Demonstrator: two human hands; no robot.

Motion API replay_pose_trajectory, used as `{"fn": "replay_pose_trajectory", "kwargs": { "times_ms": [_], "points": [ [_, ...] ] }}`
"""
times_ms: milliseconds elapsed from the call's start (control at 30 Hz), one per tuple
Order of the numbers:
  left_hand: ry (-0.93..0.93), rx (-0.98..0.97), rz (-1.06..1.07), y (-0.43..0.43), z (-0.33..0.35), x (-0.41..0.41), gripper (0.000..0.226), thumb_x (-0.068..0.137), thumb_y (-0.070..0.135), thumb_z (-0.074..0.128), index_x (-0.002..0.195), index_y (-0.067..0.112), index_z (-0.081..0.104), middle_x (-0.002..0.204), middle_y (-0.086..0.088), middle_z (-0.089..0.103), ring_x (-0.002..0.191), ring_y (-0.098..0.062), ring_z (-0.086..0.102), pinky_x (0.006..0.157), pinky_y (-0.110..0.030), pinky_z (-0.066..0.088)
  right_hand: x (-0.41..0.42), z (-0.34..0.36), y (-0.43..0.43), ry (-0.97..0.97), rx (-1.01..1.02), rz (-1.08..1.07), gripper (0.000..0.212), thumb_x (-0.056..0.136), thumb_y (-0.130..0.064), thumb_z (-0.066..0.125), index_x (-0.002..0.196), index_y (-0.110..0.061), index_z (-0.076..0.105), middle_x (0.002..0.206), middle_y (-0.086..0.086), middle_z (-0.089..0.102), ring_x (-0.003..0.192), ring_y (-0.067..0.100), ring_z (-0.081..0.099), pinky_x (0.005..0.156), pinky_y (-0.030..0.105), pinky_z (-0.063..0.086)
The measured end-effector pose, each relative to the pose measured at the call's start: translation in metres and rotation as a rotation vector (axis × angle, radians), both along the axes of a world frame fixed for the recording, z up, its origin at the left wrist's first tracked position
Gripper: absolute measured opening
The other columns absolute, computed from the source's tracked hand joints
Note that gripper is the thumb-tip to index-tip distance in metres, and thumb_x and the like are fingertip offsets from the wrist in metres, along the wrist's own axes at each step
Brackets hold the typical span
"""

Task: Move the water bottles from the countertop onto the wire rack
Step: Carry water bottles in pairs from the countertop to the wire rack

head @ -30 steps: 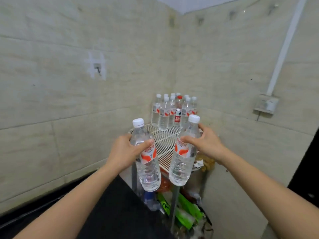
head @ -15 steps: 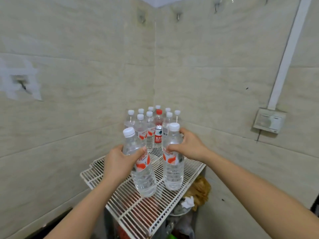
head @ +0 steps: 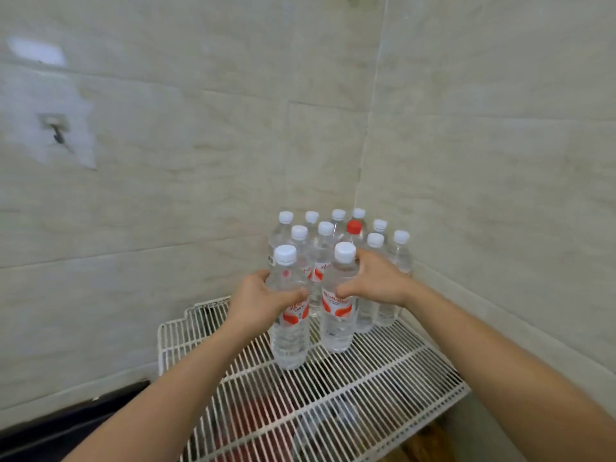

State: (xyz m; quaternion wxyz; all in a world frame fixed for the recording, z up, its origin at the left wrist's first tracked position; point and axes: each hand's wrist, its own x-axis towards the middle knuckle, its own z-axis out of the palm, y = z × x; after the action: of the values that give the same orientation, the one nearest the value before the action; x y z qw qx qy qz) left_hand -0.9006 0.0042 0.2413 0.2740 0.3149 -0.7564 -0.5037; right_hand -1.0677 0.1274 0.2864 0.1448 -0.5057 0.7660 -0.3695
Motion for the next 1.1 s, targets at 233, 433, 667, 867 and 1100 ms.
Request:
{"fn": "replay_pose_trajectory", "kwargs": {
  "times_ms": [233, 433, 667, 867, 1100],
  "points": [
    [0.002, 0.069, 0.036, -0.010, -0.007, -0.038, 0.036, 0.066, 0.024, 0.086, 0.096, 0.023, 0.066, 0.092, 0.001, 0.076, 0.080, -0.012, 0.074, 0.081, -0.040, 0.059, -0.043, 0.001, -0.032, 0.034, 0.130, 0.182, 0.042, 0.064, 0.001, 0.073, 0.090, -0.027, 0.058, 0.080, -0.012, 0.065, 0.065, -0.006, 0.063, 0.053, 0.010, 0.045],
    [-0.035, 0.069, 0.015, -0.012, -0.005, -0.054, 0.031, 0.070, 0.014, 0.083, 0.096, 0.018, 0.068, 0.093, -0.001, 0.076, 0.081, -0.012, 0.074, 0.082, -0.038, 0.060, -0.066, -0.001, -0.047, 0.054, 0.216, 0.254, 0.043, 0.058, 0.007, 0.074, 0.096, -0.012, 0.062, 0.083, -0.003, 0.065, 0.073, 0.011, 0.062, 0.057, 0.024, 0.048],
    [-0.024, 0.046, 0.092, -0.010, -0.006, -0.067, 0.058, 0.065, 0.015, 0.086, 0.112, 0.017, 0.053, 0.100, -0.003, 0.071, 0.088, -0.020, 0.071, 0.080, -0.040, 0.059, -0.077, 0.009, -0.051, 0.054, 0.297, 0.260, 0.045, 0.058, 0.006, 0.077, 0.100, -0.001, 0.063, 0.089, 0.005, 0.068, 0.077, 0.019, 0.065, 0.057, 0.029, 0.051],
    [0.018, 0.071, 0.095, -0.007, -0.008, -0.070, 0.054, 0.069, 0.012, 0.083, 0.110, 0.020, 0.049, 0.097, 0.002, 0.066, 0.083, -0.014, 0.069, 0.071, -0.031, 0.058, -0.083, 0.021, -0.056, 0.141, 0.205, 0.183, 0.025, 0.073, -0.014, 0.078, 0.078, -0.010, 0.054, 0.075, 0.004, 0.053, 0.069, 0.017, 0.052, 0.061, 0.031, 0.042],
    [0.069, 0.072, 0.165, -0.001, -0.013, -0.079, 0.059, 0.068, 0.014, 0.084, 0.116, 0.020, 0.050, 0.100, 0.006, 0.061, 0.091, -0.021, 0.068, 0.082, -0.042, 0.058, -0.084, 0.026, -0.056, 0.364, 0.200, 0.175, 0.026, 0.082, -0.027, 0.073, 0.099, -0.008, 0.066, 0.092, 0.010, 0.063, 0.085, 0.025, 0.059, 0.067, 0.032, 0.042]
  ]
}}
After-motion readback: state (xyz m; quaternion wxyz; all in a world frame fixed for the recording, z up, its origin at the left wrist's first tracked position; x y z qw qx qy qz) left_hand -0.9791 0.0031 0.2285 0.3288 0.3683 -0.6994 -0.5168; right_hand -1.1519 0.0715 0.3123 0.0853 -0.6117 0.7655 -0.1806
